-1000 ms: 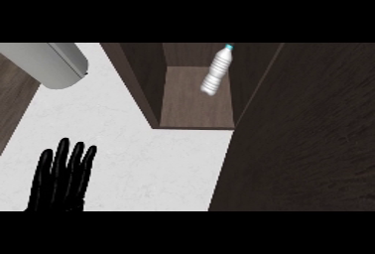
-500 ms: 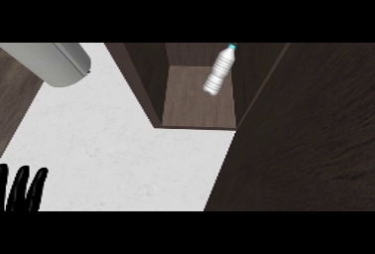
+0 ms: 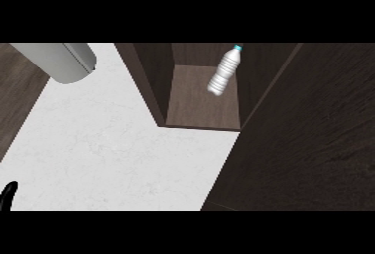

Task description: Pick up the bottled water, place it into the cabinet and close the cabinet

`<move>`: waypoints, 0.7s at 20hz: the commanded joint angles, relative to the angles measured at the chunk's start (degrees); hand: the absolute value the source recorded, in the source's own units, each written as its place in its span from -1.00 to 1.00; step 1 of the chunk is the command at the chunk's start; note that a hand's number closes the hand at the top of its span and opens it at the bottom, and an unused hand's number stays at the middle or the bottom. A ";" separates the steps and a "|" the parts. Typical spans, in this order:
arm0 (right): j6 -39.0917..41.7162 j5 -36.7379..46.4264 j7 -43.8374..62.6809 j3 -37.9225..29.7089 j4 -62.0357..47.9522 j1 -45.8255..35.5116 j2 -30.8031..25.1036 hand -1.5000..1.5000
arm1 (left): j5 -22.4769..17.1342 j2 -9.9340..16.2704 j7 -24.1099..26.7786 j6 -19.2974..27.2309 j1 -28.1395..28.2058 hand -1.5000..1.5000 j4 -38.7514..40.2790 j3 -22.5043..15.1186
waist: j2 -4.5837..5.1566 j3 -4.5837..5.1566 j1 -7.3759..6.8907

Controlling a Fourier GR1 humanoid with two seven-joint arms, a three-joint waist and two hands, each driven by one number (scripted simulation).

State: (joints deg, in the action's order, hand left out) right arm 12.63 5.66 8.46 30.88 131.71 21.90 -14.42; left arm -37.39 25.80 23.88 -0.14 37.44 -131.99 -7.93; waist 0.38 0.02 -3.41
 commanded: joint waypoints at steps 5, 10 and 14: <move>-5.24 -4.20 8.62 10.94 -6.26 -11.67 13.97 1.00 | -7.90 2.88 0.62 -7.12 5.63 -1.00 -1.46 7.81 | -0.45 0.18 -1.09; -15.62 -9.64 16.89 9.77 -10.64 -27.66 14.26 1.00 | -10.57 2.04 3.40 -13.17 11.92 -1.00 -1.20 12.61 | -0.49 0.09 -0.15; -20.11 -15.95 16.53 3.39 -16.80 -35.92 14.32 1.00 | -15.01 2.64 5.99 -22.55 15.37 -1.00 4.34 18.10 | -0.50 0.07 0.11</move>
State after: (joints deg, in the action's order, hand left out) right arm -3.59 -5.25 24.20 36.97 117.73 -5.94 -1.72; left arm -48.36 28.20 27.50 -15.13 48.39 -130.27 5.58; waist 0.43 0.05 -3.22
